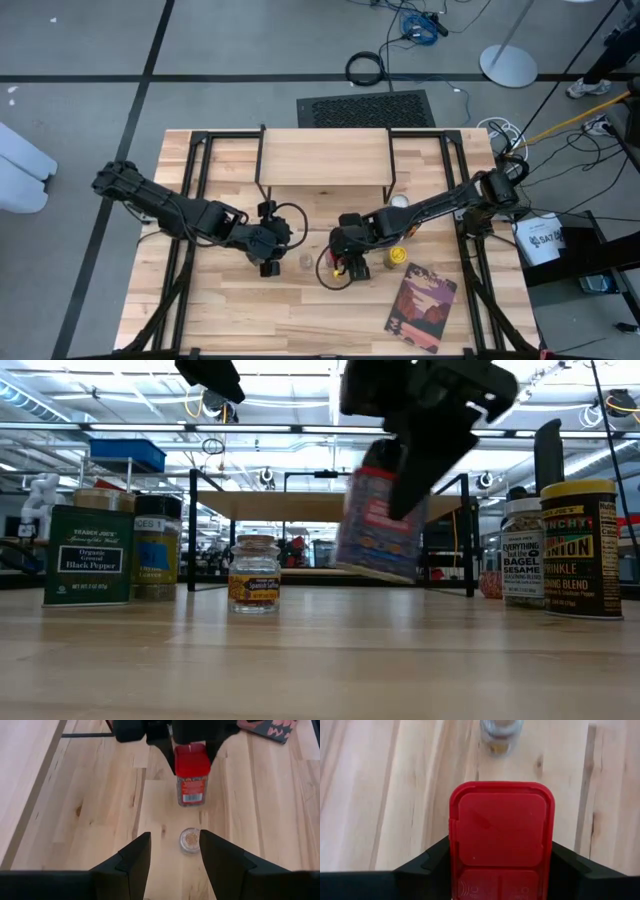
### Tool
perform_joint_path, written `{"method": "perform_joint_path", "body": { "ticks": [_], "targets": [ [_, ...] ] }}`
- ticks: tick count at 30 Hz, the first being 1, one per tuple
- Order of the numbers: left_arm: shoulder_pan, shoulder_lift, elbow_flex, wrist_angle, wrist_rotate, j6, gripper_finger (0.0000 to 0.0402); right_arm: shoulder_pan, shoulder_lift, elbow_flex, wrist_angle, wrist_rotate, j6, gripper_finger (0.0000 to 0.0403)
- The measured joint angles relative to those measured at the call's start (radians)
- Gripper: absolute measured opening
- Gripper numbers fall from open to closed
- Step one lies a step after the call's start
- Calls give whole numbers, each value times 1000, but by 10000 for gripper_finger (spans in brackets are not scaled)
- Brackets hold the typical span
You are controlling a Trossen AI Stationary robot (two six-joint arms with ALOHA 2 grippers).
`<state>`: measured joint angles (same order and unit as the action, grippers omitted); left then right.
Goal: Shelf spices
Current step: Put the red spice can into the center of the table
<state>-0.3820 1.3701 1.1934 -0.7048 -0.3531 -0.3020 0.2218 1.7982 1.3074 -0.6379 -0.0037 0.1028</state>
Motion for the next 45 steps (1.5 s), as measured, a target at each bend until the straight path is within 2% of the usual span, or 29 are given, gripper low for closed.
{"method": "perform_joint_path", "body": {
  "ticks": [9,18,26,45],
  "targets": [
    [0,0,0,-31,-1,-18,179,1,72,103,-12,1,-55,215],
    [0,0,0,-83,-4,-60,179,1,111,106,-36,1,-59,215],
    [0,0,0,-83,-3,-60,179,0,107,106,-156,1,-37,215],
    [-17,0,0,-103,8,-120,179,0,109,105,-165,11,-9,215]
  ]
}}
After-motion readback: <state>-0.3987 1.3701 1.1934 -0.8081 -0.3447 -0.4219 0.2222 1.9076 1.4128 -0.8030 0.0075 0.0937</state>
